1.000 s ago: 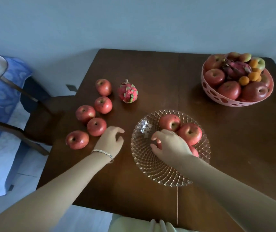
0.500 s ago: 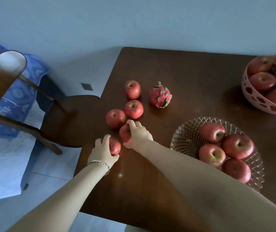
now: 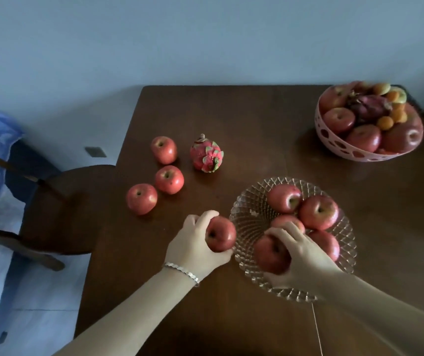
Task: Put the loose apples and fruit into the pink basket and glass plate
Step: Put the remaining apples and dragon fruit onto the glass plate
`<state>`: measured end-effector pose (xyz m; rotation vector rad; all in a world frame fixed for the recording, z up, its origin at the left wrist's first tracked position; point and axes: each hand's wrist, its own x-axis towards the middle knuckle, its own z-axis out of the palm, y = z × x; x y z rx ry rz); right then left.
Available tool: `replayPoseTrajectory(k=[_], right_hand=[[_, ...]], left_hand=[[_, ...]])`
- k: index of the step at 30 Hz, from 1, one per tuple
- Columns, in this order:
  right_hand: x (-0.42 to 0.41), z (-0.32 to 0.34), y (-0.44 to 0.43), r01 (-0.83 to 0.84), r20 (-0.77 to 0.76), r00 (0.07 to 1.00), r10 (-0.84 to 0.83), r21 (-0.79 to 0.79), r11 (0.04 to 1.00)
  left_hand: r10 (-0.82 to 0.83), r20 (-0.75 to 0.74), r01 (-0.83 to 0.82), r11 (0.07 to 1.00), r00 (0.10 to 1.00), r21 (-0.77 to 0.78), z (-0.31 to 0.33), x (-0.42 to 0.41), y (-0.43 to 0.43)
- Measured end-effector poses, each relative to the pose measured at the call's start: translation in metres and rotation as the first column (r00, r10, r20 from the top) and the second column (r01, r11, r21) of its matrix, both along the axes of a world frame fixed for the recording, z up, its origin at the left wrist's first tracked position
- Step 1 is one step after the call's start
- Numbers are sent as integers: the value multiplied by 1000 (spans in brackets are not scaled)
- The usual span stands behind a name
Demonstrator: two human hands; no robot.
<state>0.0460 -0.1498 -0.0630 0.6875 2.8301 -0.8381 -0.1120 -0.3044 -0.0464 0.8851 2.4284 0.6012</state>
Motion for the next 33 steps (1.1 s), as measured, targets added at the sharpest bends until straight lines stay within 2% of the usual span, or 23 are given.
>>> replayPoseTrajectory(k=[2, 5, 7, 9, 13, 15, 18, 21, 23, 26, 30, 32, 33], right_hand=[[18, -9, 12, -75, 74, 995, 65, 138, 988], [36, -18, 26, -197, 162, 974, 161, 239, 951], [43, -23, 29, -269, 149, 960, 235, 284, 920], [48, -28, 30, -275, 137, 960, 244, 300, 913], [56, -30, 34, -248, 100, 968, 228, 282, 927], [62, -32, 38, -230, 72, 973, 218, 258, 938], [64, -27, 41, -205, 62, 978, 198, 141, 969], [62, -23, 44, -201, 120, 975, 188, 105, 974], [59, -22, 45, -194, 126, 975, 180, 109, 975], [58, -18, 45, -181, 112, 979, 170, 96, 979], [52, -10, 42, -198, 60, 979, 193, 106, 974], [42, -7, 37, -249, -12, 968, 250, 57, 967], [34, -5, 35, -285, -21, 958, 286, 39, 958]], left_hand=[[-100, -24, 99, 994, 995, -36, 0, 14, 17], [-227, -28, 221, 966, 973, -137, -5, 37, 39], [-276, -20, 266, 943, 961, -201, -10, 49, 51], [-300, -14, 285, 921, 954, -265, -14, 60, 61], [-296, 5, 283, 908, 955, -309, -20, 69, 70], [-260, 55, 266, 928, 964, -260, -21, 71, 72], [-222, 164, 250, 952, 961, -179, -21, 73, 71], [-29, 306, 63, 993, 952, -104, -19, 76, 69], [98, 308, -67, 992, 946, -110, -19, 78, 67], [181, 278, -161, 982, 943, -94, -23, 84, 67], [276, 320, -266, 961, 906, -73, -26, 87, 66], [300, 409, -306, 950, 862, -53, -26, 83, 65], [319, 501, -351, 936, 804, -32, -24, 82, 65]])
